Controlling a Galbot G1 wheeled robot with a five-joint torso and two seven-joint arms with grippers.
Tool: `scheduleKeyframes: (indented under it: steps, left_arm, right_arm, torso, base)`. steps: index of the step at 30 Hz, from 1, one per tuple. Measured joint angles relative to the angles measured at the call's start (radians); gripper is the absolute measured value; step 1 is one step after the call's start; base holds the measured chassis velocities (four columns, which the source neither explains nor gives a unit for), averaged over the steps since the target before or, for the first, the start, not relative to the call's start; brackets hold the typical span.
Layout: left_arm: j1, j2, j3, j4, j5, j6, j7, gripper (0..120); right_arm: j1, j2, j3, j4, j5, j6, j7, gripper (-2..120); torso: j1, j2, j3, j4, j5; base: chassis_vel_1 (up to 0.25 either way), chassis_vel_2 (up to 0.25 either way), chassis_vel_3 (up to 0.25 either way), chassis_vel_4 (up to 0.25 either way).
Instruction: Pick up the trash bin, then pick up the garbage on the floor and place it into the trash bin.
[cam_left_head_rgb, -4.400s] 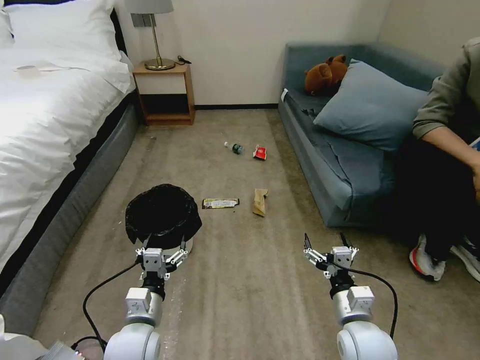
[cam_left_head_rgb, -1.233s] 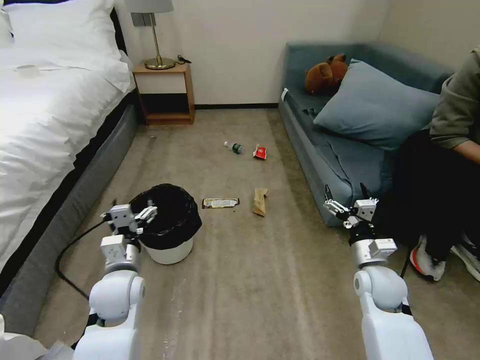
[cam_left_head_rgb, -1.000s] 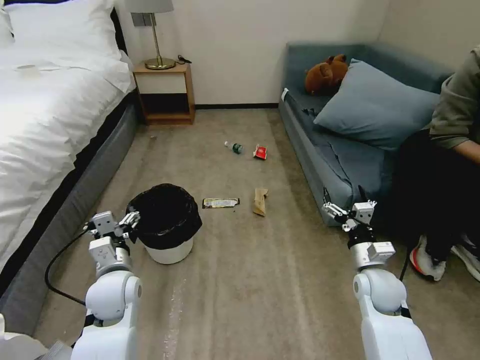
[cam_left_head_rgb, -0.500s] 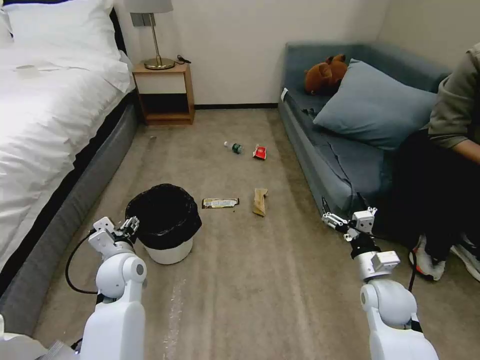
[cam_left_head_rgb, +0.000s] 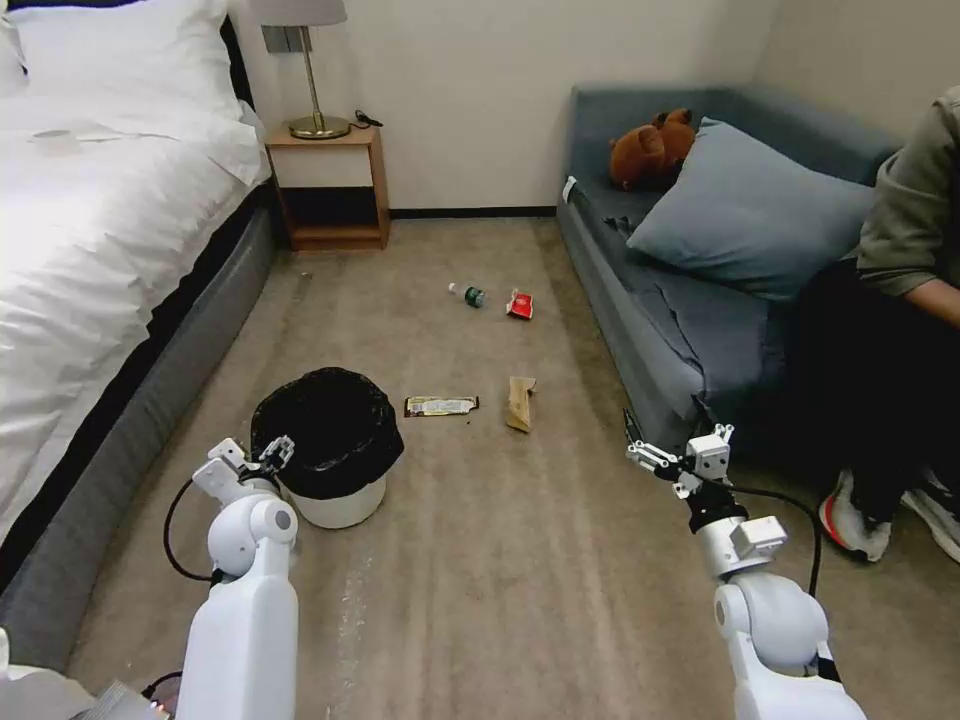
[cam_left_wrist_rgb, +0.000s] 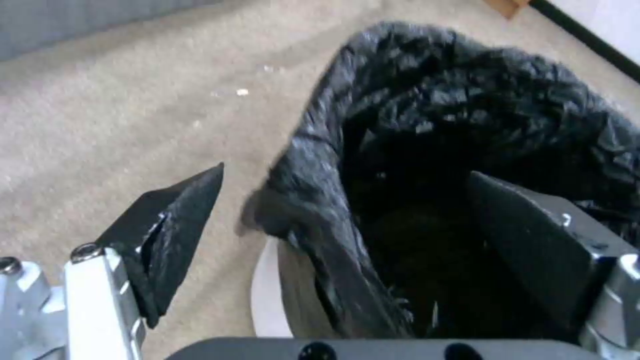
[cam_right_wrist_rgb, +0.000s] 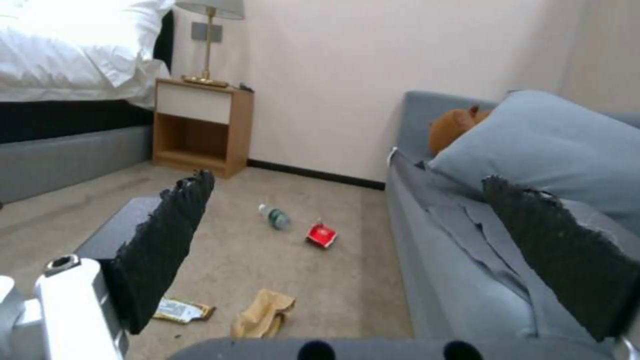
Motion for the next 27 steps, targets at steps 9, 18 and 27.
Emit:
scheduleKeyframes:
  steps: [9,18,27]
  left_arm:
    - [-0.052,-0.006,0.006,0.062,-0.026,0.021,-0.042,96]
    - [-0.088,-0.005,-0.001,0.131,-0.028,0.014,-0.048,81]
    - [-0.067,-0.008,-0.006,0.129,-0.01,0.01,-0.044,49]
  right_arm:
    - [-0.033,0.007,0.007,0.012,-0.009,0.037,-0.022,100]
    - [-0.051,0.013,0.018,0.023,-0.01,0.052,-0.058,100]
    - [-0.063,0.006,0.023,0.045,0.03,0.041,-0.064,100]
  torso:
    - [0.0,0.0,0.0,0.0,0.0]
    - [0.0,0.0,0.0,0.0,0.0]
    - [0.0,0.0,0.0,0.0,0.0001]
  base:
    - [0.0,0.0,0.0,0.0]
    - [0.0,0.0,0.0,0.0]
    - [0.0,0.0,0.0,0.0]
